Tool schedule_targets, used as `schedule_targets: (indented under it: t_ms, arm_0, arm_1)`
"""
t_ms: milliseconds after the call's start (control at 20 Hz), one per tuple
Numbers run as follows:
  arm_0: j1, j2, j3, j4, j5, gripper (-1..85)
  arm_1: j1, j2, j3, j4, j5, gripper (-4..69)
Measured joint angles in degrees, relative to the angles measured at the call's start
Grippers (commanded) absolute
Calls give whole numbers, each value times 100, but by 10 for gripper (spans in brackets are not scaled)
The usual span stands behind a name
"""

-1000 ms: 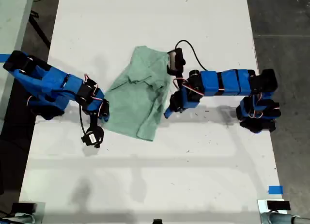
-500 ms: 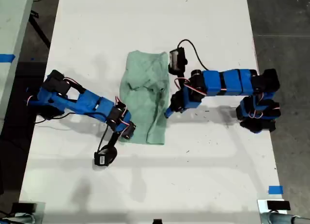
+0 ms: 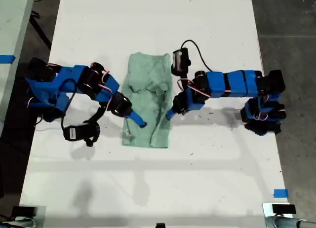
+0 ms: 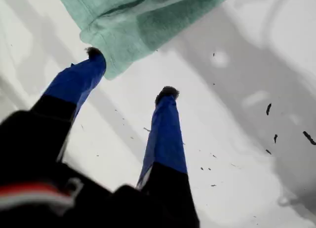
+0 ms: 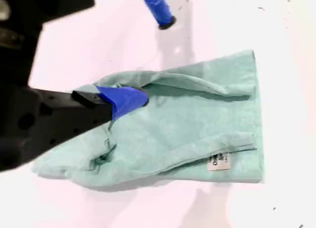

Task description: Fold t-shirt

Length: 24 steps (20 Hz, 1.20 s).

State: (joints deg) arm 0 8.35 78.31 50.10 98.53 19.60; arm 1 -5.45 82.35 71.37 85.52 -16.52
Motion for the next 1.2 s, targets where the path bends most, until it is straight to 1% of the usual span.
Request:
schedule_targets:
  t_ms: [50,100,150,200,250,350,450,500,550,600,650,700,750,800,850,1000,1200]
  arm_0:
    - [-158,246,185,290,-53,382]
    - [-308,431,501,536,-202,378]
    - [-439,659,967,659,-352,368]
    - [-483,967,1582,598,-589,342]
    - [-492,1354,2232,483,-729,237]
    - [-404,2355,3771,-141,-1187,32]
    - [-316,3261,5273,-756,-1731,5]
    - [-185,3551,5792,-940,-1960,0]
    - [-35,3647,5985,-1037,-2136,4]
    - [141,3683,5994,-1116,-2215,57]
    - [229,3700,5994,-1187,-2268,175]
    - [255,3683,5977,-1266,-2285,262]
    - [255,3577,5880,-1362,-2259,287]
    - [290,3375,5695,-1441,-2171,304]
    - [343,3120,5440,-1485,-2048,316]
    - [404,2188,4720,-1644,-1652,332]
    - [404,1283,4570,-2057,-1494,335]
  arm_1:
    - [0,0,0,0,0,254]
    - [9,0,0,0,0,190]
    - [9,0,0,0,0,160]
    - [9,0,0,0,18,144]
    - [9,0,0,0,44,91]
    - [9,0,0,53,105,44]
    - [9,0,26,114,211,36]
    - [0,0,35,141,220,36]
    - [-35,0,35,141,281,18]
    - [-88,0,35,141,308,17]
    - [-132,0,35,141,325,22]
    - [-185,0,35,79,334,60]
    - [-229,0,35,26,352,211]
    - [-272,-9,26,9,404,268]
    - [-316,-167,-176,0,457,282]
    - [-413,-888,-791,0,510,299]
    - [-475,-1397,-1055,0,624,305]
